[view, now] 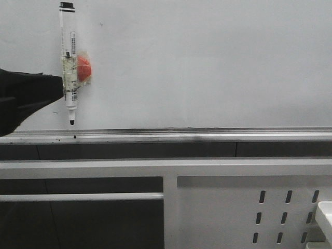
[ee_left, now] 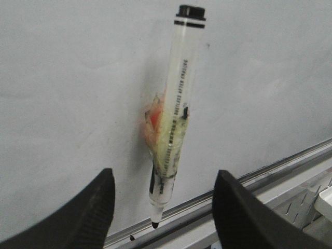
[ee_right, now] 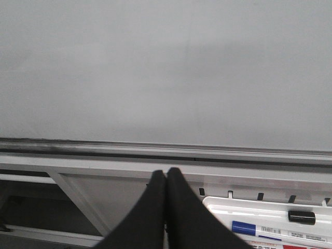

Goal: Write number 1 on whiteboard

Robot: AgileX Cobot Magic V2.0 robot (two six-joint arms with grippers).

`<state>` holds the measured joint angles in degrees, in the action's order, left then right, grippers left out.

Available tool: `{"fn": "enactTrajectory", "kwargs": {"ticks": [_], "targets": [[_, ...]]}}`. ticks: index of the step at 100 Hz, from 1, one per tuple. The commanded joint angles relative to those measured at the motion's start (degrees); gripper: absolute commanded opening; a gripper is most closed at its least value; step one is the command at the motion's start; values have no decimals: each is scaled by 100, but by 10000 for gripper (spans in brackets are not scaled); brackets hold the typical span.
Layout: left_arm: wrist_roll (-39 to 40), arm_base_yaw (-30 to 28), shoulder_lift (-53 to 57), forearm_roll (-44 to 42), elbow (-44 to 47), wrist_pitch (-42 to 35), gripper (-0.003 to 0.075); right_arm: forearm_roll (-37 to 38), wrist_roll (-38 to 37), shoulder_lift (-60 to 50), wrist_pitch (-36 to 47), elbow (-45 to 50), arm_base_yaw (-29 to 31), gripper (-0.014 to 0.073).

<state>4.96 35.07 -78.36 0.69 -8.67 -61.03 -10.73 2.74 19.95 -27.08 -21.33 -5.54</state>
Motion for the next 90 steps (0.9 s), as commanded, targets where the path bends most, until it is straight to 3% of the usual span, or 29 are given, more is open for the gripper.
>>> {"fn": "enactTrajectory", "kwargs": {"ticks": [1, 15, 32, 90], "targets": [[43, 44, -221, 81, -90, -821, 388, -52, 57, 88, 479, -216, 1, -50], [76, 44, -769, 105, -90, -1700, 388, -79, 57, 88, 506, -216, 1, -50], [502, 44, -1101, 65, -235, -1687, 388, -155, 57, 88, 531, -216, 1, -50], [505, 44, -1353, 83, -745, -1689, 388, -155, 57, 88, 639, -216, 1, -50]]}}
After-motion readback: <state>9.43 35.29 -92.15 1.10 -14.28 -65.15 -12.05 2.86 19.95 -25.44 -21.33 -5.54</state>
